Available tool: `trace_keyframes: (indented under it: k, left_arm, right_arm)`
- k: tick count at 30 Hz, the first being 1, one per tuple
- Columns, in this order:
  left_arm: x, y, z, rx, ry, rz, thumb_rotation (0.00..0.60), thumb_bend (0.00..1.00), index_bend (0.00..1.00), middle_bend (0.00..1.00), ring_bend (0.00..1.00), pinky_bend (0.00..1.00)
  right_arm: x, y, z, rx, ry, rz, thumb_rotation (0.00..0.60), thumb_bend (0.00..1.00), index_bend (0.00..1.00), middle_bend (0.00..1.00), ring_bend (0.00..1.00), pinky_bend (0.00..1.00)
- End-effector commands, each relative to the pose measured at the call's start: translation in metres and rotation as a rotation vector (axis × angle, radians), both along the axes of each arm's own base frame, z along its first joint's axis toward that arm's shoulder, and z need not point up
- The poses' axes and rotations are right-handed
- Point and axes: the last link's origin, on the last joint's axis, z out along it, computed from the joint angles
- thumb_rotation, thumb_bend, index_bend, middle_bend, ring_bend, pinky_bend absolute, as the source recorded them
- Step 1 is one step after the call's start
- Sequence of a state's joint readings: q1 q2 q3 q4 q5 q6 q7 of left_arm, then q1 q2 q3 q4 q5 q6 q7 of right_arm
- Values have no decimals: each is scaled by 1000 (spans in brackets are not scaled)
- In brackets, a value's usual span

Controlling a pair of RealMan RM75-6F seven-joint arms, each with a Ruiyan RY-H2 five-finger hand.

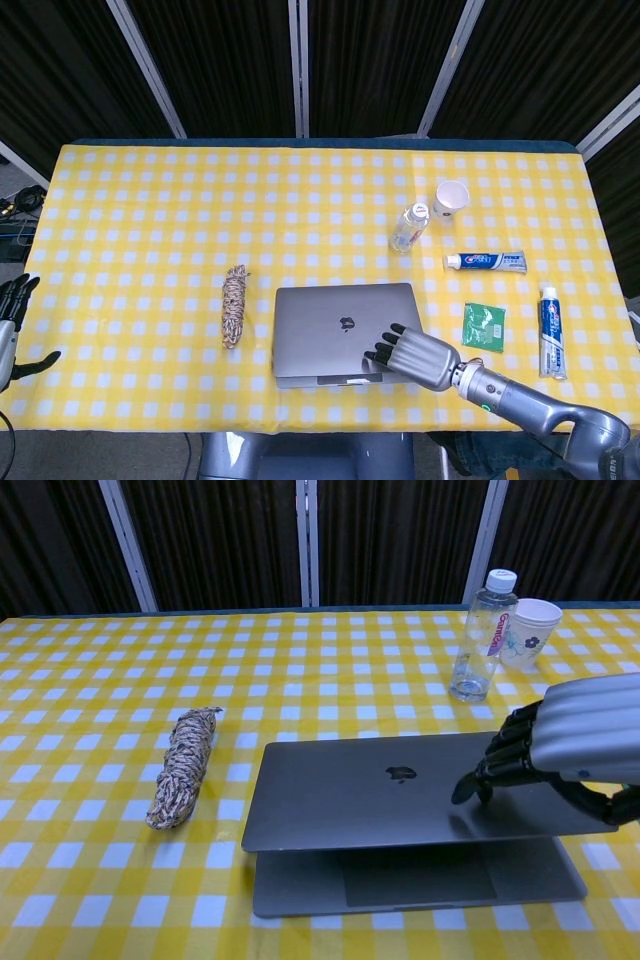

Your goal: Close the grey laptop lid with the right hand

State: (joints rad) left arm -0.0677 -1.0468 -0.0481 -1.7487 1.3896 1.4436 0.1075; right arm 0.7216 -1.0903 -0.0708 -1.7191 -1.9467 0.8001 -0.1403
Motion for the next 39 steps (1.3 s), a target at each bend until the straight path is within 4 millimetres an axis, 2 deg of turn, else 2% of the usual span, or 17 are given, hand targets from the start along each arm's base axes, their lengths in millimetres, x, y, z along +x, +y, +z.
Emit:
trace_keyframes:
  k: [1,27,31,33,35,38,39]
  left_arm:
    - [0,0,0,0,-1,2,600,0,0,0,0,0]
    - [-1,0,-5,-18,5,5,600,0,0,0,0,0]
    - [-2,1,-4,-16,5,7,600,0,0,0,0,0]
    - [-2,1,-4,-13,4,8,600,0,0,0,0,0]
    - [-2,1,-3,-10,2,9,600,0,0,0,0,0]
    - [-2,1,-2,-6,1,7,600,0,0,0,0,0]
    - [-2,1,-2,-6,1,7,600,0,0,0,0,0]
  right_arm:
    - [-7,5,-8,16,24,20,600,1000,182,266,243,282]
    - [-31,12,-33,40,57,36,600,1000,182,248,227,281]
    - [-25,10,-23,9,15,50,600,1000,182,245,224,263]
    - [-21,8,-16,-13,-23,49,600,1000,182,245,223,201]
    - [-16,6,-3,-60,-80,64,600,1000,182,242,223,114]
    - [-10,-1,28,-190,-183,108,600,1000,175,221,200,58]
    - [-10,-1,31,-206,-195,111,600,994,171,212,189,51]
